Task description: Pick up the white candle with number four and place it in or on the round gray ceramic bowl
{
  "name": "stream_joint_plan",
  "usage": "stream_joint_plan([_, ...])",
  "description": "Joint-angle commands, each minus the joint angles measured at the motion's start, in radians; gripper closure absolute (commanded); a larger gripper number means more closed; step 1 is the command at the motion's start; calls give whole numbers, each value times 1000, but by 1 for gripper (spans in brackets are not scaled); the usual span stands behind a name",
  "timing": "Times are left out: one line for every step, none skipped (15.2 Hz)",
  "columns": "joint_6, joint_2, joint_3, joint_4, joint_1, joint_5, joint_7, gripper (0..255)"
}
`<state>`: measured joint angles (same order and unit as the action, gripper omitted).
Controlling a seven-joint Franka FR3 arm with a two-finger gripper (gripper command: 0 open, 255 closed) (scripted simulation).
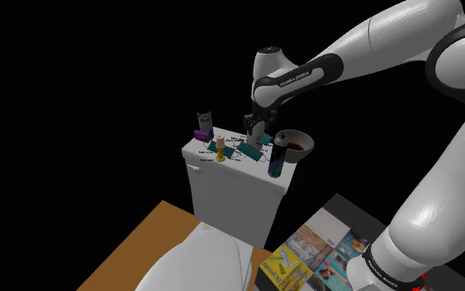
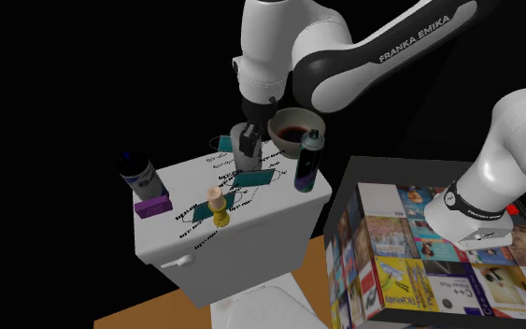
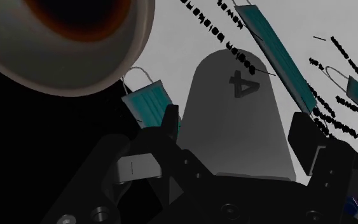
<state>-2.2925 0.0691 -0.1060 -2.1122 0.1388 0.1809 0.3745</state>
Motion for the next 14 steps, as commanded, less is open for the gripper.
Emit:
stream_joint_plan([27,-13,-1,14,0,-6,-6,255])
stream_joint_plan([39,-19,-1,21,0,-8,-9,255])
stream_joint_plan([52,-25,-1,28,0,-11,-12,255])
stream_joint_plan([64,-30,-2,35,0,-13,-15,255])
stream_joint_plan([77,-36,-2,43,0,-15,-17,255])
stream_joint_plan([90,-41,-2,51,0,-18,-20,255])
stream_joint_plan([102,-45,-2,59,0,-20,-23,255])
stream_joint_plan([115,-50,-2,67,-1,-22,-25,255])
stream_joint_plan([128,-55,-2,76,-1,-24,-28,255])
stream_joint_plan([140,-59,-3,84,-1,-25,-30,255])
stream_joint_plan([153,-63,-3,93,-1,-27,-32,255])
stream_joint_plan([166,-67,-3,102,-1,-29,-35,255])
stream_joint_plan([179,-70,-3,112,-1,-31,-37,255])
stream_joint_plan([191,-74,-3,121,-1,-32,-39,255])
